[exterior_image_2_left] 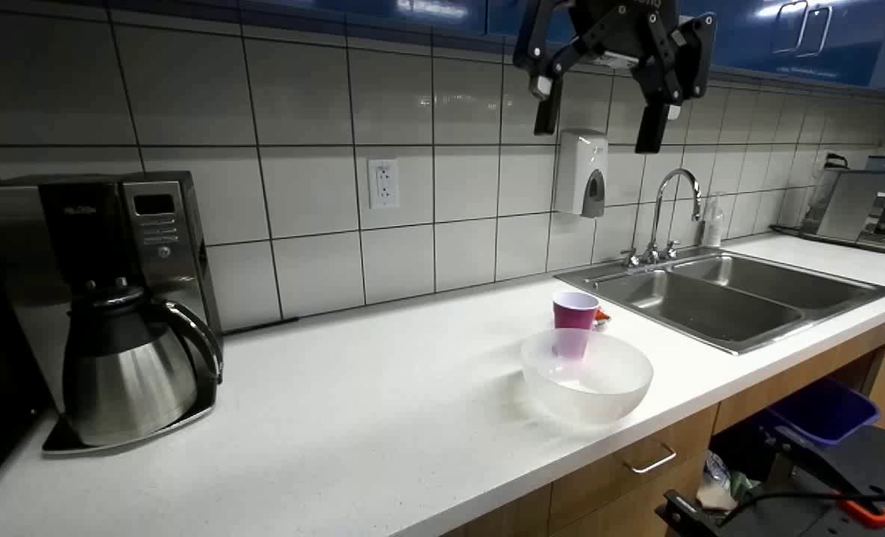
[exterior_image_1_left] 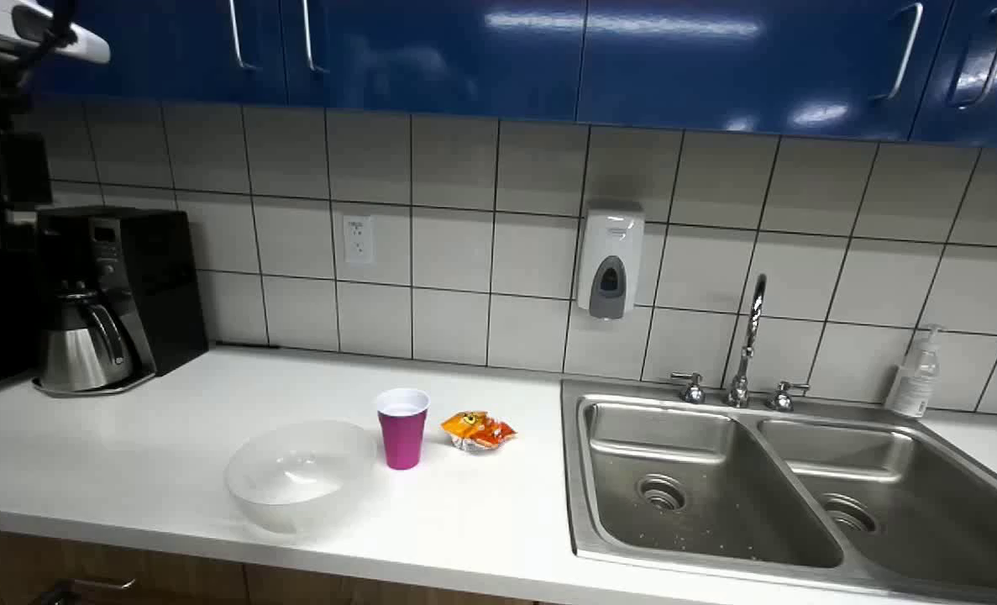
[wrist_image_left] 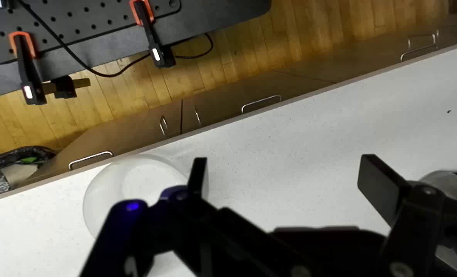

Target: Put the orange packet in the bowl

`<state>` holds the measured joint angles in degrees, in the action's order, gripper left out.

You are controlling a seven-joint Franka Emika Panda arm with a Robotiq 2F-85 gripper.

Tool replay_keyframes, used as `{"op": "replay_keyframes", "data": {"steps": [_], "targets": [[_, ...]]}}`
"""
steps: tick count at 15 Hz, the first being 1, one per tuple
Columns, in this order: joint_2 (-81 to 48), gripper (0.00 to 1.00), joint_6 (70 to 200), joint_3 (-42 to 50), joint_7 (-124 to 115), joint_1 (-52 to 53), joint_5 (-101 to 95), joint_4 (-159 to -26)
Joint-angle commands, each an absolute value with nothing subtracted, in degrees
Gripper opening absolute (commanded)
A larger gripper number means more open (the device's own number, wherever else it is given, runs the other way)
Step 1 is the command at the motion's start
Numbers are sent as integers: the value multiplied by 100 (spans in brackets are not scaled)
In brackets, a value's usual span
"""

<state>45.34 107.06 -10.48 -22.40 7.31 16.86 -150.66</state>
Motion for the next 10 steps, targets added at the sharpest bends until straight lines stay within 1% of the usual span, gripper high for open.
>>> {"op": "replay_keyframes", "data": {"steps": [1,6,10], "targets": [[4534,100,10680,-1112,-2193,647,1732,-15052],[4445,100,10967,-1104,-2136,410,1392,-15446],[3948,100,11584,-1019,-2262,-62,887,-15671]]}}
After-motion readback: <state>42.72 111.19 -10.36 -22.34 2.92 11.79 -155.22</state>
